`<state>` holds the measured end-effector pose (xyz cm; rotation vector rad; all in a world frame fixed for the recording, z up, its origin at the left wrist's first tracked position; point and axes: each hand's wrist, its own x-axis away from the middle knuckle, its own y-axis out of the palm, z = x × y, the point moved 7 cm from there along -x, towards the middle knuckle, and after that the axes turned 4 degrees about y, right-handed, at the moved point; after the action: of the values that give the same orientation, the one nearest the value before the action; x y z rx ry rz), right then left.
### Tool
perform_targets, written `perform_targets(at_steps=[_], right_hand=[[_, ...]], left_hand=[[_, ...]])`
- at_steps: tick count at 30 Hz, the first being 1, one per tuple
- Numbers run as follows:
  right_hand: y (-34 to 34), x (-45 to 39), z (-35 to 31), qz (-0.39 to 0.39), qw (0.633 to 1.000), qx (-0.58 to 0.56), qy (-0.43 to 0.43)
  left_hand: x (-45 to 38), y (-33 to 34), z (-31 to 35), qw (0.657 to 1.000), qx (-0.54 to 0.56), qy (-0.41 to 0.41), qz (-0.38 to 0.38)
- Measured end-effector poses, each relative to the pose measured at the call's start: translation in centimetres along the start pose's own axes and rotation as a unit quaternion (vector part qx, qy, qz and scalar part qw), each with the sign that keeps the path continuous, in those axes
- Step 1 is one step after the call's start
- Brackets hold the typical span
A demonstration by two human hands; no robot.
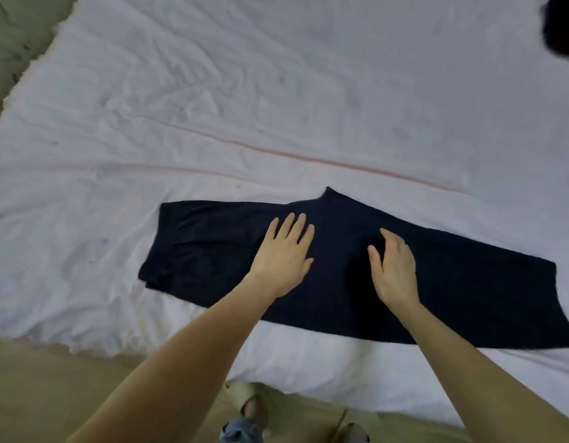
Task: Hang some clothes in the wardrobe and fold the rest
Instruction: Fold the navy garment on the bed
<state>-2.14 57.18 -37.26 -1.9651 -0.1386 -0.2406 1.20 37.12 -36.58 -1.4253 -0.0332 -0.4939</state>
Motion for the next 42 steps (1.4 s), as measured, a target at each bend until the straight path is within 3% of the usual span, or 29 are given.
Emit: perform_targets(at_steps=[3, 8, 11, 15, 20, 25, 28, 30, 33, 37, 40, 42], right_hand=[[-4.1, 0.0, 8.6, 0.029, 0.996, -0.031, 0.082], [-9.4, 0.5, 24.7, 0.07, 0.979, -0.021, 0.191], [-11.5, 0.6, 32.6, 0.072, 0.968, 0.013, 0.242], [-12.3, 0.1, 39.1, 0.064, 0.945, -0.017, 0.32], [-12.3, -1.0, 44.3, 0.052, 0.92, -0.151, 0.358], [-11.8, -2.3, 43.4, -0.022, 0.875, -0.364, 0.32], [-13.2, -2.1, 42.3, -0.006, 0.843, -0.439, 0.311], [-14.7, -1.9, 41.0, 0.013, 0.824, -0.475, 0.309], [-17.1, -1.9, 37.5, 0.013, 0.81, -0.515, 0.28], [-20.7, -1.3, 27.5, -0.019, 0.823, -0.532, 0.196], [-21.0, -0.8, 18.7, -0.059, 0.851, -0.505, 0.131], [-20.1, -0.4, 12.0, -0.077, 0.873, -0.473, 0.086]], left_hand=[[-4.1, -0.3, 8.4, 0.998, 0.051, 0.03, 0.01], [-10.2, 0.3, 22.7, 0.964, 0.257, 0.003, 0.072], [-12.7, 1.2, 30.4, 0.954, 0.291, -0.008, 0.073], [-14.9, 3.2, 35.3, 0.948, 0.313, -0.029, 0.053], [-17.0, 7.2, 37.3, 0.936, 0.336, -0.108, 0.01], [-18.7, 10.0, 37.3, 0.934, 0.31, -0.158, -0.081], [-19.5, 8.7, 37.7, 0.91, 0.346, -0.193, -0.121], [-19.5, 6.6, 37.7, 0.856, 0.449, -0.219, -0.131], [-18.4, 2.1, 38.6, 0.703, 0.663, -0.229, -0.121], [-16.1, -4.8, 36.7, 0.557, 0.802, -0.183, -0.11], [-13.9, -8.9, 32.7, 0.495, 0.85, -0.164, -0.075], [-11.6, -10.9, 28.2, 0.481, 0.86, -0.166, -0.037]])
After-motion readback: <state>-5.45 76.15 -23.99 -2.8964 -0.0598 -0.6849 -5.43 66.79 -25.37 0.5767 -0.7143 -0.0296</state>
